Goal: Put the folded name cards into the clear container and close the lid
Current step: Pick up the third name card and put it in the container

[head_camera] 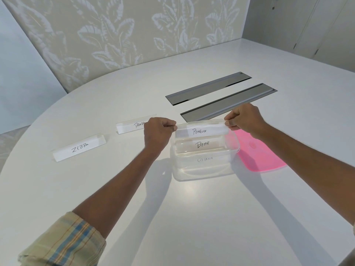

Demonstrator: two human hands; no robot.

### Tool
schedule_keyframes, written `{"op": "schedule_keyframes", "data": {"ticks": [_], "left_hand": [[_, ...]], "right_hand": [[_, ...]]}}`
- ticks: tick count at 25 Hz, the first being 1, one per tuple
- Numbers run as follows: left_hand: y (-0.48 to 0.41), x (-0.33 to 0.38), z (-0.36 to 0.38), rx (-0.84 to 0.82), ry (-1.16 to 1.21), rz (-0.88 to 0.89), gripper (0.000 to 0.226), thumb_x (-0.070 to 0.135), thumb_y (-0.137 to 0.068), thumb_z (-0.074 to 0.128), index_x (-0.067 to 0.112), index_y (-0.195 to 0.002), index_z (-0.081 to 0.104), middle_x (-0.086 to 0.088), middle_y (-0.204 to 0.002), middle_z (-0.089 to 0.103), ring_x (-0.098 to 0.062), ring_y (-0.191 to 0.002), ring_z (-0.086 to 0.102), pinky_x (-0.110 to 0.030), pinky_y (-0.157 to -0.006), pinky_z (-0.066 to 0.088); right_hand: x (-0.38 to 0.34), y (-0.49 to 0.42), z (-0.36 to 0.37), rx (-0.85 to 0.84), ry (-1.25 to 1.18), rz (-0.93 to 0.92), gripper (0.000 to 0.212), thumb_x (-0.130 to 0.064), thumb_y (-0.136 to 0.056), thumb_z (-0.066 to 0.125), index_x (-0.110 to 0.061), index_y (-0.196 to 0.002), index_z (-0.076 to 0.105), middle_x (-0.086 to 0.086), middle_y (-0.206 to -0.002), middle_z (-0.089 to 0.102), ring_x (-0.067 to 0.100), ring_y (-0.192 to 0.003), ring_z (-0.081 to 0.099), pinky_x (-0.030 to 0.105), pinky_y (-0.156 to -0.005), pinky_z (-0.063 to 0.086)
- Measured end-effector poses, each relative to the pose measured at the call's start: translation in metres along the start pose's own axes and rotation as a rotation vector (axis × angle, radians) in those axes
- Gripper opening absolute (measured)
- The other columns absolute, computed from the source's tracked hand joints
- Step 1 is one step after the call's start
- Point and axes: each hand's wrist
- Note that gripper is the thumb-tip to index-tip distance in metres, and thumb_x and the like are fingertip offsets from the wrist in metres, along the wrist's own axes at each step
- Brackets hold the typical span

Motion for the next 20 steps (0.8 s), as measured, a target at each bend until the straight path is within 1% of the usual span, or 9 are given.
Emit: {"op": "schedule_keyframes", "data": {"ticks": [3, 5, 6, 9, 11, 13, 16, 18, 20], "left_hand": [[0.002, -0.002, -0.001, -0.027, -0.071, -0.031, 0.018, 0.015, -0.085, 0.088, 0.018, -0.103, 0.088, 0.003, -0.099, 0.085, -0.017, -0.099, 0.078, -0.033, -0.093, 0.062], [0.002, -0.003, -0.001, -0.057, -0.157, -0.036, 0.020, 0.013, -0.085, 0.088, 0.017, -0.104, 0.088, 0.000, -0.103, 0.085, -0.023, -0.104, 0.077, -0.039, -0.095, 0.062], [0.001, -0.003, 0.000, -0.072, -0.205, -0.027, 0.022, 0.012, -0.084, 0.088, 0.016, -0.106, 0.087, -0.002, -0.105, 0.084, -0.025, -0.106, 0.077, -0.041, -0.097, 0.062], [-0.001, 0.000, 0.002, -0.111, -0.308, 0.009, 0.026, 0.009, -0.085, 0.087, 0.011, -0.111, 0.086, -0.008, -0.110, 0.084, -0.029, -0.111, 0.075, -0.041, -0.099, 0.060], [-0.003, 0.005, 0.004, -0.124, -0.373, 0.017, 0.027, 0.010, -0.085, 0.088, 0.011, -0.112, 0.085, -0.008, -0.111, 0.083, -0.029, -0.110, 0.075, -0.037, -0.095, 0.059], [-0.003, 0.011, 0.007, -0.118, -0.446, 0.012, 0.028, 0.011, -0.084, 0.089, 0.013, -0.112, 0.085, -0.006, -0.112, 0.083, -0.030, -0.110, 0.074, -0.034, -0.088, 0.056], [-0.002, 0.013, 0.015, -0.084, -0.548, 0.018, 0.021, 0.012, -0.085, 0.088, 0.017, -0.105, 0.086, -0.004, -0.108, 0.081, -0.031, -0.109, 0.074, -0.032, -0.078, 0.047], [-0.001, 0.012, 0.018, -0.049, -0.581, 0.014, 0.013, 0.014, -0.086, 0.088, 0.018, -0.098, 0.086, -0.001, -0.108, 0.072, -0.029, -0.109, 0.071, -0.033, -0.076, 0.044], [-0.003, 0.013, 0.021, -0.038, -0.640, 0.013, 0.008, 0.018, -0.088, 0.088, 0.020, -0.095, 0.085, -0.002, -0.119, 0.063, -0.029, -0.116, 0.063, -0.037, -0.078, 0.044]], "right_hand": [[0.000, 0.003, 0.004, -0.006, 0.049, -0.013, 0.014, 0.007, -0.078, 0.087, 0.001, -0.090, 0.083, 0.019, -0.082, 0.080, 0.015, -0.054, 0.072, 0.021, -0.057, 0.063], [-0.001, 0.003, 0.008, -0.010, 0.104, -0.020, 0.012, 0.006, -0.079, 0.086, -0.001, -0.088, 0.083, 0.021, -0.079, 0.079, 0.021, -0.061, 0.070, 0.031, -0.067, 0.067], [-0.001, 0.003, 0.011, -0.012, 0.136, -0.023, 0.011, 0.005, -0.079, 0.085, -0.003, -0.087, 0.083, 0.021, -0.077, 0.079, 0.022, -0.063, 0.069, 0.036, -0.071, 0.066], [-0.001, 0.002, 0.015, -0.004, 0.227, -0.022, 0.011, 0.002, -0.080, 0.083, -0.009, -0.084, 0.084, 0.016, -0.072, 0.079, 0.021, -0.062, 0.069, 0.038, -0.073, 0.063], [-0.002, 0.001, 0.017, -0.005, 0.251, -0.025, 0.012, 0.000, -0.080, 0.083, -0.013, -0.081, 0.084, 0.014, -0.070, 0.079, 0.021, -0.064, 0.071, 0.037, -0.072, 0.062], [-0.002, 0.001, 0.017, -0.009, 0.269, -0.026, 0.013, -0.003, -0.080, 0.085, -0.016, -0.081, 0.084, 0.010, -0.072, 0.079, 0.024, -0.070, 0.074, 0.036, -0.074, 0.061], [-0.003, 0.001, 0.016, 0.002, 0.310, -0.020, 0.013, -0.007, -0.079, 0.086, -0.019, -0.084, 0.086, 0.001, -0.084, 0.081, 0.026, -0.087, 0.075, 0.044, -0.083, 0.064], [-0.003, 0.001, 0.017, 0.013, 0.309, -0.018, 0.015, -0.007, -0.079, 0.085, -0.021, -0.083, 0.086, -0.003, -0.088, 0.082, 0.024, -0.089, 0.075, 0.043, -0.082, 0.064], [-0.002, 0.002, 0.017, 0.023, 0.316, -0.022, 0.015, -0.007, -0.080, 0.084, -0.022, -0.083, 0.086, -0.006, -0.088, 0.082, 0.022, -0.090, 0.075, 0.040, -0.081, 0.063]]}}
Point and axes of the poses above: each hand's wrist, its own y-axis away from the middle knuckle, its own z-axis out of the palm, x = y × z
